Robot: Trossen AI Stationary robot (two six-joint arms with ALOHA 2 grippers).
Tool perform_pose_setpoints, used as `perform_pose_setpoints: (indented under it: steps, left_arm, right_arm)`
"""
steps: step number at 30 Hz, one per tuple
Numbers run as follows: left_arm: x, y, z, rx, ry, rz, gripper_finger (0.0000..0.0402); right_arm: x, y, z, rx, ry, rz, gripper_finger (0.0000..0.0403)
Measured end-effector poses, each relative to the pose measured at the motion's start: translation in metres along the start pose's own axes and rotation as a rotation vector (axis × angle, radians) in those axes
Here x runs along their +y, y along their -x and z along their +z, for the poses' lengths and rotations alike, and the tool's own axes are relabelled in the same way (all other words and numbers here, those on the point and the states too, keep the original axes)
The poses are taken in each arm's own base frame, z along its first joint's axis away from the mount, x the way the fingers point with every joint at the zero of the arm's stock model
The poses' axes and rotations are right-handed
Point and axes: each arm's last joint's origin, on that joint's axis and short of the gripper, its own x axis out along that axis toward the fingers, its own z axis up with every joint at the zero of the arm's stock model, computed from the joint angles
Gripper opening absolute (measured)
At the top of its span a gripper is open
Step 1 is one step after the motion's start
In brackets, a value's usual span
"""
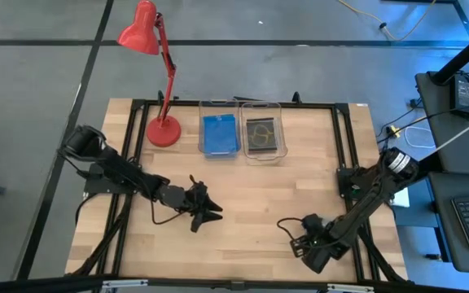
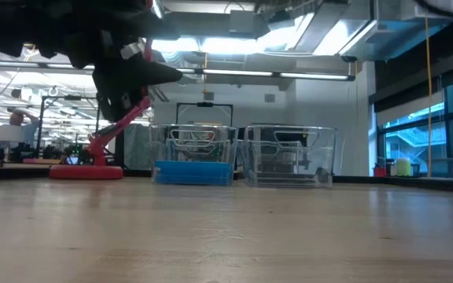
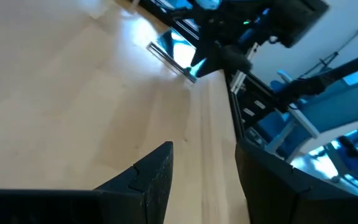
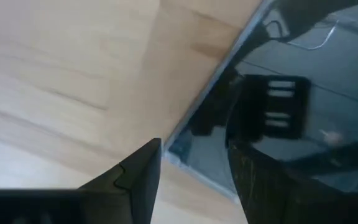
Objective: Pick & place jewel cases by type
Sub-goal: Put the black CD case into the right transparent bin
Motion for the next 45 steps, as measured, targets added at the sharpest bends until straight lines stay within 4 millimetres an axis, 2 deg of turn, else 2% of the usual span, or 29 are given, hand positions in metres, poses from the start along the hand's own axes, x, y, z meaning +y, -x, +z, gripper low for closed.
perform_pose_setpoints:
  steps: [5,11,20,28,38,45]
  left_arm:
    - [-0.007,-0.007,0.004,0.000,0.001,-0.026,0.0171]
    - [-0.009,-0.008,0.006,-0.007,0.002,-0.030,0.0171]
    - [-0.009,-0.008,0.006,-0.007,0.002,-0.027,0.0171]
    - [-0.009,-0.008,0.006,-0.007,0.003,-0.027,0.0171]
    - [-0.011,-0.007,0.003,-0.002,-0.001,-0.024,0.0171]
    - [-0.001,-0.006,-0.004,0.018,0.075,0.121,0.0171]
  right_arm:
    - [-0.002,-0.011,0.003,0.004,-0.006,0.071,0.0190]
    - [0.008,-0.011,0.012,-0.112,0.011,0.172,0.0190]
    - [0.024,-0.014,0.042,-0.209,0.065,0.199,0.0190]
    - [0.047,-0.018,0.075,-0.248,0.122,0.251,0.0190]
    - [0.090,-0.046,0.105,-0.329,0.173,0.491,0.0190]
    - [0.101,-0.042,0.118,-0.370,0.240,0.579,0.0190]
